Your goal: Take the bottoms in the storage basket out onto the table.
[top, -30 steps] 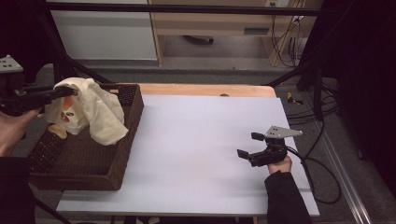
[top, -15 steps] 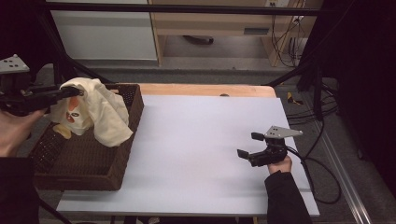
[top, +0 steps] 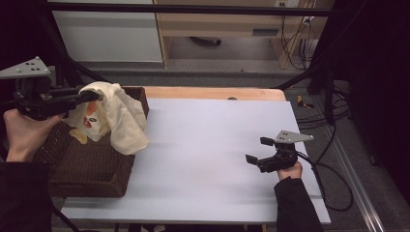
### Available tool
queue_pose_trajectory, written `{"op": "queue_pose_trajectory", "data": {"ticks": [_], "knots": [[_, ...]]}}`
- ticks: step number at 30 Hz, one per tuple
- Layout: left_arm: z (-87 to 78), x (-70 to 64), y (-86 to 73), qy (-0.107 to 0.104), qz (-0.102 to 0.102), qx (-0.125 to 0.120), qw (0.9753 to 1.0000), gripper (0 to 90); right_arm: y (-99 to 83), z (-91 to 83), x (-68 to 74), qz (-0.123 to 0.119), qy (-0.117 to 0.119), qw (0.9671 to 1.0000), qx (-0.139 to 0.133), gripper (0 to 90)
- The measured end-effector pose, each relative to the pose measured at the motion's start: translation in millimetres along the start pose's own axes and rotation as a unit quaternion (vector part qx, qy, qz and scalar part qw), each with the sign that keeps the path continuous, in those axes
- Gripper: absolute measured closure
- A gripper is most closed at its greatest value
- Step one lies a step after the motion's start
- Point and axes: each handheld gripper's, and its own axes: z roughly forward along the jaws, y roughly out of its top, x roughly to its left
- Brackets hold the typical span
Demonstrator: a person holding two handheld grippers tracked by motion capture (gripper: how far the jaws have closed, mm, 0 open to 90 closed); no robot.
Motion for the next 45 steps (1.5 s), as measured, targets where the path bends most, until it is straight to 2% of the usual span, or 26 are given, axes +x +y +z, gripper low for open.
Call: {"op": "queue_pose_trajectory", "data": {"ticks": [4,5,14,25,45], "knots": [[6.6,-3.9,2.0,-0.004,0.007,-0.001,1.0,82.2,0.1,-0.6,0.2,0.0,0.0,1.0,-0.001,3.9],[8.5,-5.9,2.3,-0.009,0.004,0.001,0.9999,82.2,0.2,-0.7,0.0,0.0,0.0,1.0,-0.001,3.9],[27.3,-20.6,5.6,-0.031,0.016,0.007,0.9994,82.2,0.1,-0.6,0.2,0.0,0.0,1.0,-0.001,3.9],[43.4,-29.9,2.5,-0.051,0.019,0.006,0.9985,82.2,-0.1,0.0,0.3,-0.001,0.001,1.0,0.0,4.0],[81.6,-47.9,-4.5,-0.082,0.028,0.035,0.9957,82.2,-0.2,0.1,0.3,-0.001,0.001,1.0,0.0,4.0]]}}
